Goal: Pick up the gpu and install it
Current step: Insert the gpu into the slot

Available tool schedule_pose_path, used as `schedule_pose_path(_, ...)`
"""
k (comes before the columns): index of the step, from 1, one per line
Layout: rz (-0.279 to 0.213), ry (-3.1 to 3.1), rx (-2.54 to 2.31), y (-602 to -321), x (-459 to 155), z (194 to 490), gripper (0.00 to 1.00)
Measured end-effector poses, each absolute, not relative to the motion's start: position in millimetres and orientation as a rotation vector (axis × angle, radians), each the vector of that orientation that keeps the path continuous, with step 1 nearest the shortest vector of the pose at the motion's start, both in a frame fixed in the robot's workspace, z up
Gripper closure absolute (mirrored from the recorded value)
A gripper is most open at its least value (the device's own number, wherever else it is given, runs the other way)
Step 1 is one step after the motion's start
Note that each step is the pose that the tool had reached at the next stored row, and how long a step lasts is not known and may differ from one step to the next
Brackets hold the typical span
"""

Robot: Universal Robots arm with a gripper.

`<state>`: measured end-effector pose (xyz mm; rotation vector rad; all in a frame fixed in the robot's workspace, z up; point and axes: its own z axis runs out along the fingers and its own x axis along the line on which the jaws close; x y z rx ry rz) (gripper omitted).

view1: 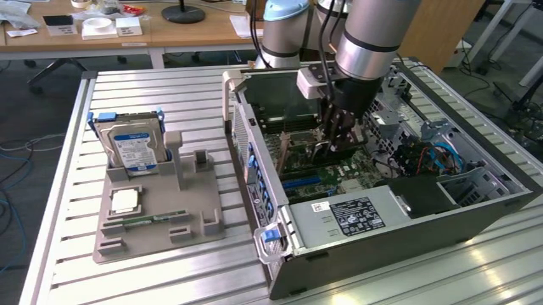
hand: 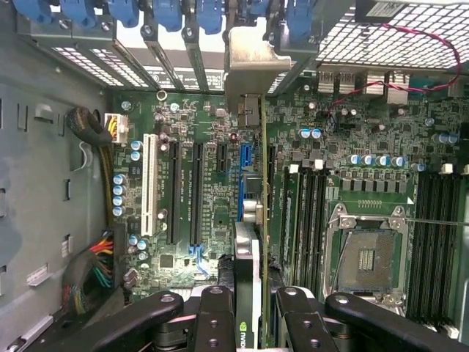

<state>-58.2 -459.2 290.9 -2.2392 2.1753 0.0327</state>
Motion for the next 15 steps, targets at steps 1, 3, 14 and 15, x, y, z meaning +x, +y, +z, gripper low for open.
schedule_pose_path(1, 0.033, 2.175, -2.239, -459.2, -58.3, 290.0, 0.73)
schedule_pose_path(3, 0.033, 2.176, -2.239, -459.2, -58.6, 287.7, 0.73)
schedule_pose_path(14, 0.032, 2.176, -2.24, -459.2, -59.3, 282.2, 0.73)
schedule_pose_path(15, 0.032, 2.176, -2.239, -459.2, -59.5, 282.2, 0.73)
